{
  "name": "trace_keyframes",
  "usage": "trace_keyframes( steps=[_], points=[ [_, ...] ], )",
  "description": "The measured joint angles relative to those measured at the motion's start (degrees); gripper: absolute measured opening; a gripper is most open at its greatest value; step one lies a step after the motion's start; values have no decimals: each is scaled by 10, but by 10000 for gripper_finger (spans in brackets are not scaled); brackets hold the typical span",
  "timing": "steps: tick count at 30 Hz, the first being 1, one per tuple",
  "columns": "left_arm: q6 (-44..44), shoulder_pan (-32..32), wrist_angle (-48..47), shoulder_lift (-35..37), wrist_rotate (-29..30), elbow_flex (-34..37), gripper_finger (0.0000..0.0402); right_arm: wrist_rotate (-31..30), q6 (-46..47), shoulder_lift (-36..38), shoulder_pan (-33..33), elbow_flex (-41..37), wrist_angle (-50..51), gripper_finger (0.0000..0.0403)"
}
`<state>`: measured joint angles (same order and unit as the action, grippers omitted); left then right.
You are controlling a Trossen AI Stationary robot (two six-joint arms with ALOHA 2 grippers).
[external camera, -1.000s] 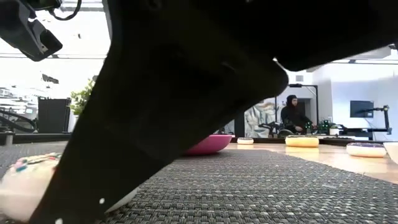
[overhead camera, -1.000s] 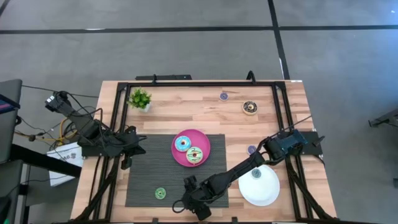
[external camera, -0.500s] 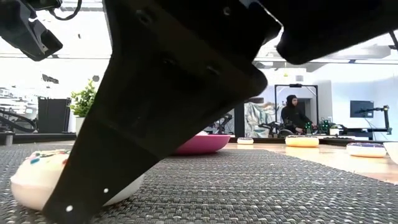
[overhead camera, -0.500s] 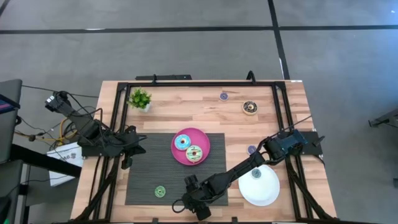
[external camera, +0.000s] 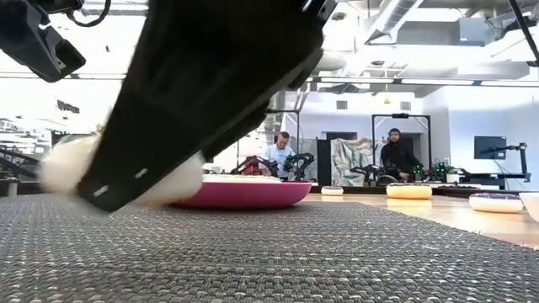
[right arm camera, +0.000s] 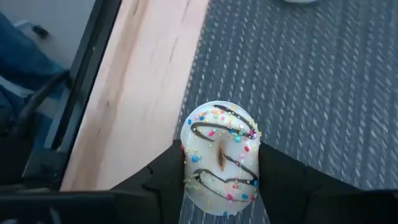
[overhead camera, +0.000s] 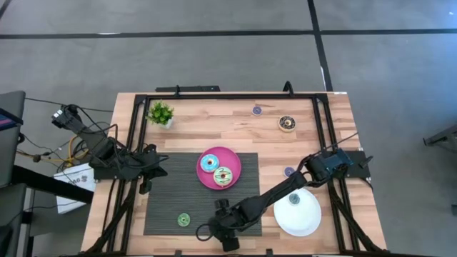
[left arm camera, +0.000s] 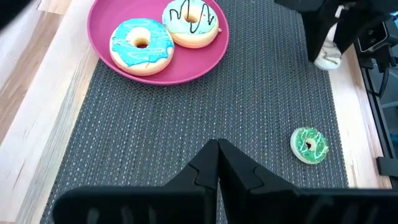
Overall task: Pick & Place donuts
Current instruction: Put the small white donut on the white plate
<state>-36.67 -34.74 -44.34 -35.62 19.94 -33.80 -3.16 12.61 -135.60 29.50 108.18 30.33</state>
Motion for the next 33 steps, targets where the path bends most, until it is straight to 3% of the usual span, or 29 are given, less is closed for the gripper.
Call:
trace_keyframes(
  steps=[12, 22, 28, 33],
  points=[
    [0, 0, 1, 0, 5, 0, 0, -6, 79, 45, 9, 0, 183, 154],
    [-5, 0, 8, 0, 9, 0, 0, -111, 151, 74, 82, -15, 283, 111],
    [-16, 0, 24, 0, 21, 0, 0, -120, 252, 126, 128, -98, 288, 97],
    [-49, 0, 24, 0, 32, 0, 0, -124, 355, 216, 170, -209, 276, 82]
  ],
)
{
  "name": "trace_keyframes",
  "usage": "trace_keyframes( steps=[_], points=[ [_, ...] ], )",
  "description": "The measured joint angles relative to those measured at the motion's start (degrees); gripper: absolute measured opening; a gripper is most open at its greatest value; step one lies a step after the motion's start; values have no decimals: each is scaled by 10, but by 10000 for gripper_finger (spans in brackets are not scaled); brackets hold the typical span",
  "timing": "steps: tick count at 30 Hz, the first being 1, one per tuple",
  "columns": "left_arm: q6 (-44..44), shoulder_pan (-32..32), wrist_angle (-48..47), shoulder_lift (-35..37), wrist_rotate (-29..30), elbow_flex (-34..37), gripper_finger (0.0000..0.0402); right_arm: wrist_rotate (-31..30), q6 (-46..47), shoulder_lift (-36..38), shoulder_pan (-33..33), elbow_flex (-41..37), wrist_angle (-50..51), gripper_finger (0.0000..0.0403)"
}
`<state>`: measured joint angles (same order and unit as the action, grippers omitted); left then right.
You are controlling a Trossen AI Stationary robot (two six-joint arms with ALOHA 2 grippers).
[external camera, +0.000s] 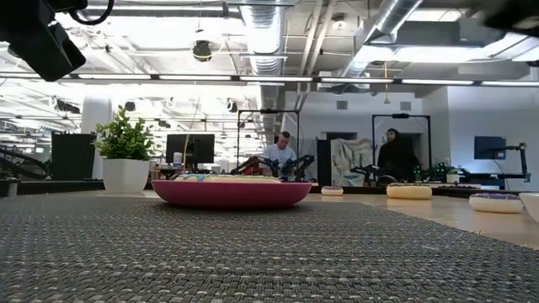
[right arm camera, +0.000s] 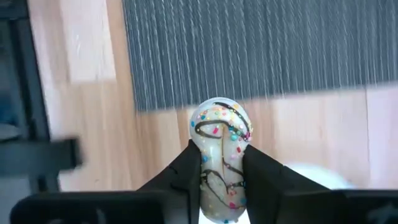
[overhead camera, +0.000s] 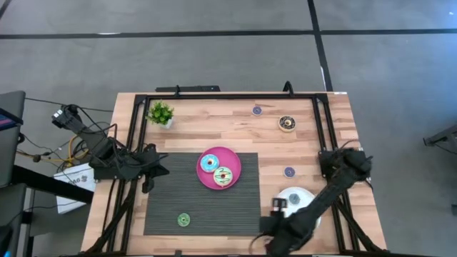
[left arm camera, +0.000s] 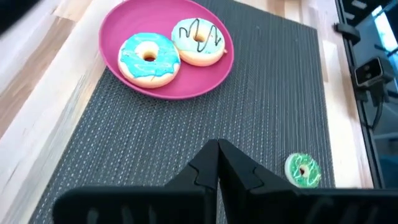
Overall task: Pick & Place donuts
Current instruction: Put the small white donut on the white plate
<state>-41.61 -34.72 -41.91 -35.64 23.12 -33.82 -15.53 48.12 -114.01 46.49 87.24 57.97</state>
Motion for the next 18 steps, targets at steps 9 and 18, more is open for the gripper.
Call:
trace_keyframes(
  steps=[9, 18],
  points=[
    [-38, 0, 10, 0, 18, 0, 0, -9, 220, 165, 87, -200, -6, 71],
    [-77, 0, 11, 0, 16, 0, 0, 84, 387, 205, 132, -313, -3, 70]
  ],
)
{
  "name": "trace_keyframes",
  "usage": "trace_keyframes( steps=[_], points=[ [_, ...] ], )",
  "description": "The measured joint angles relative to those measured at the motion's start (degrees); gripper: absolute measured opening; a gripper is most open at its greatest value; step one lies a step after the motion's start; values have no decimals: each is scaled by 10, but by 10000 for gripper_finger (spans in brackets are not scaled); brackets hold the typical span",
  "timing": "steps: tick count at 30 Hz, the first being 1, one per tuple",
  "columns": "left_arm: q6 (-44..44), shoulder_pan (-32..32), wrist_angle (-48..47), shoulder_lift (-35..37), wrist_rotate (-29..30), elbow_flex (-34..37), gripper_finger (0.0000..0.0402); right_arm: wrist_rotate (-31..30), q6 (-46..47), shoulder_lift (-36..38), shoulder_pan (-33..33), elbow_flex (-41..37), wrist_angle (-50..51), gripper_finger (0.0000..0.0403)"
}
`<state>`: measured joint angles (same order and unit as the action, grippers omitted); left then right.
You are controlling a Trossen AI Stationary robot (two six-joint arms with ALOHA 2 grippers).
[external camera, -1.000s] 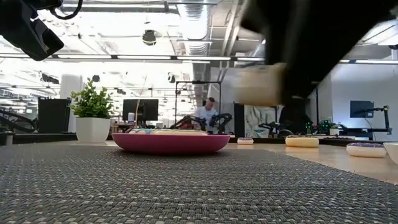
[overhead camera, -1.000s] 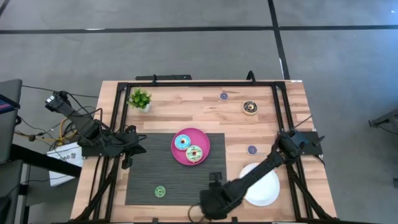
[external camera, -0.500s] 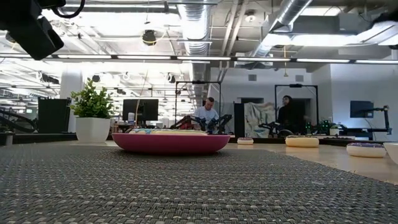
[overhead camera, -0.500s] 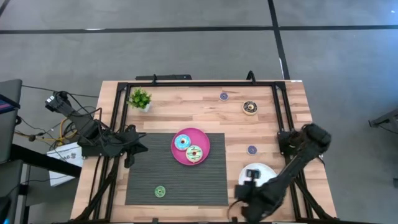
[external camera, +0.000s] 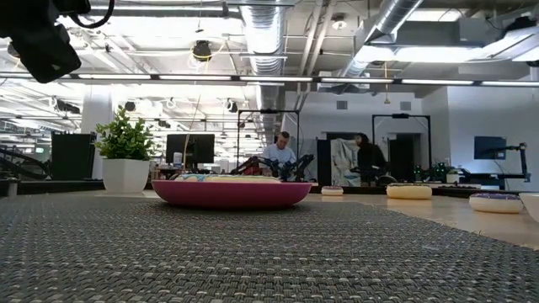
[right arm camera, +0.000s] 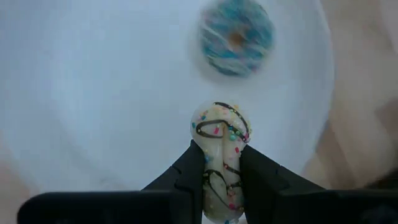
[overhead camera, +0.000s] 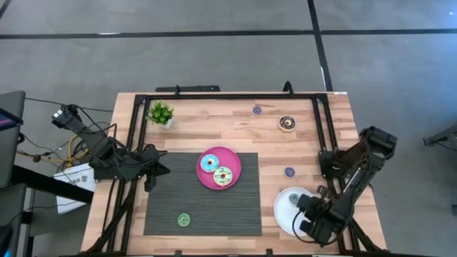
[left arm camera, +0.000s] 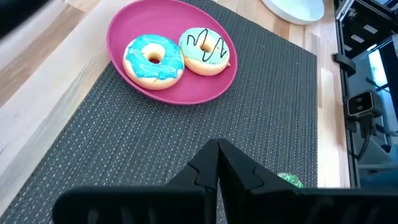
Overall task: Pick & Place donuts
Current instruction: Put the small white donut on the white plate
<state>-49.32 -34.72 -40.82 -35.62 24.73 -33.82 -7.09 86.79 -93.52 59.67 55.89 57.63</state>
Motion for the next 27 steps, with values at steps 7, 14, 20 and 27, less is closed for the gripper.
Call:
trace_keyframes(
  steps=[7, 14, 20, 27],
  points=[
    [-12, 0, 0, 0, 1, 0, 0, -7, 4, -5, -1, -33, -49, 70],
    [-15, 0, 0, 0, 1, 0, 0, -4, 19, -5, -1, -38, -55, 72],
    [-15, 0, 0, 0, 1, 0, 0, -4, 19, -5, -1, -37, -69, 72],
    [-14, 0, -2, 0, 1, 0, 0, -4, 34, -5, -1, -37, -66, 73]
  ],
)
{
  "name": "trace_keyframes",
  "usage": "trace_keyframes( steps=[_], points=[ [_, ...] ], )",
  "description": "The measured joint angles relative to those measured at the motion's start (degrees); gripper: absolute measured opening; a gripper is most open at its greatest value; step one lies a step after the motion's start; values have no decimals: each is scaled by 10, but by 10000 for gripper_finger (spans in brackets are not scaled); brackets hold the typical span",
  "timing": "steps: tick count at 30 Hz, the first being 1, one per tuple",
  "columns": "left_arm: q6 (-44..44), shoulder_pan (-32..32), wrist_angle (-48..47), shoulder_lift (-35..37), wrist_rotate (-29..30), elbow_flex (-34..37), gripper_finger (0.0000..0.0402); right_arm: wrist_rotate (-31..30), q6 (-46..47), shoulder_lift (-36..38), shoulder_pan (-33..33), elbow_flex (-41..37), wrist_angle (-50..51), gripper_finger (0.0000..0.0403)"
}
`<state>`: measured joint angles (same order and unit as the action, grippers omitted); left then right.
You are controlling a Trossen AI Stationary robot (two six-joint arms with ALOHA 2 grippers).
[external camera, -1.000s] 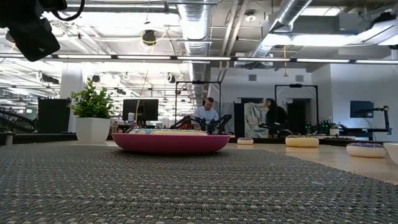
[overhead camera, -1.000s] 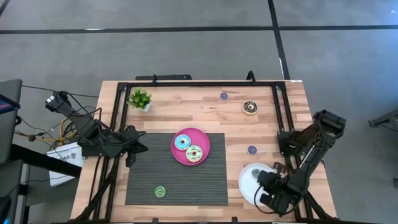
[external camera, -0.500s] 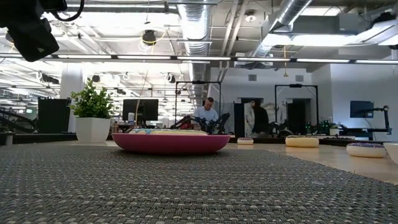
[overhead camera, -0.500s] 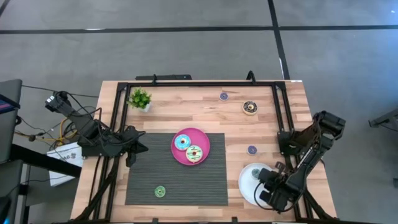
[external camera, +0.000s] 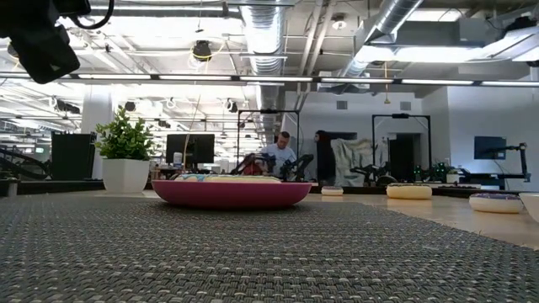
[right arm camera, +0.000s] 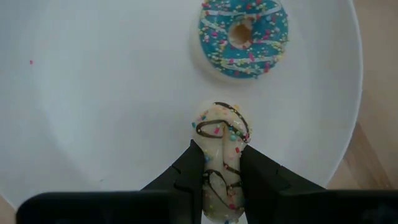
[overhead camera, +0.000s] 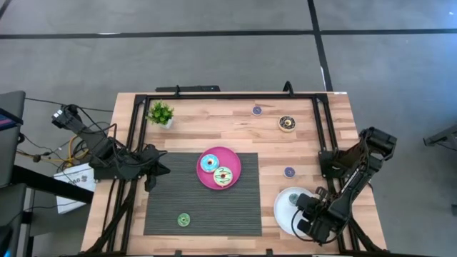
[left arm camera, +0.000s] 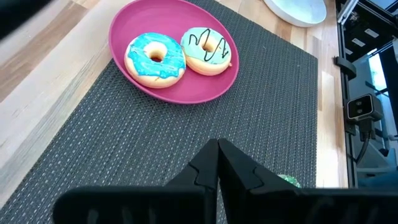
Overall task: Pick & Place donuts
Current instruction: Put the small white donut on the white plate, then put the large black donut on the pink plate
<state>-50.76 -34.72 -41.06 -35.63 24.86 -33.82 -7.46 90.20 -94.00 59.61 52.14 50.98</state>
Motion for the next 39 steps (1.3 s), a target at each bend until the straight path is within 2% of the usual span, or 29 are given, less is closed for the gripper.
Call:
trace_keyframes(
  steps=[11, 14, 20, 24, 30, 39],
  points=[
    [7, 0, -4, 0, -1, 0, 0, 1, 16, 0, 0, 0, 6, 84],
    [7, 0, -4, 0, -1, 0, 0, 0, 31, 0, 0, 0, 9, 118],
    [7, 0, -4, 0, -2, 0, 0, 0, 34, 0, 0, 0, 12, 213],
    [8, 0, -4, 0, -2, 0, 0, 0, 34, 0, 0, 0, 13, 250],
    [22, 0, -4, 0, -4, 0, 0, 0, 39, 0, 0, 11, 27, 254],
    [33, 0, -7, 0, -3, 0, 0, -17, 56, 0, -4, 92, 164, 253]
  ],
)
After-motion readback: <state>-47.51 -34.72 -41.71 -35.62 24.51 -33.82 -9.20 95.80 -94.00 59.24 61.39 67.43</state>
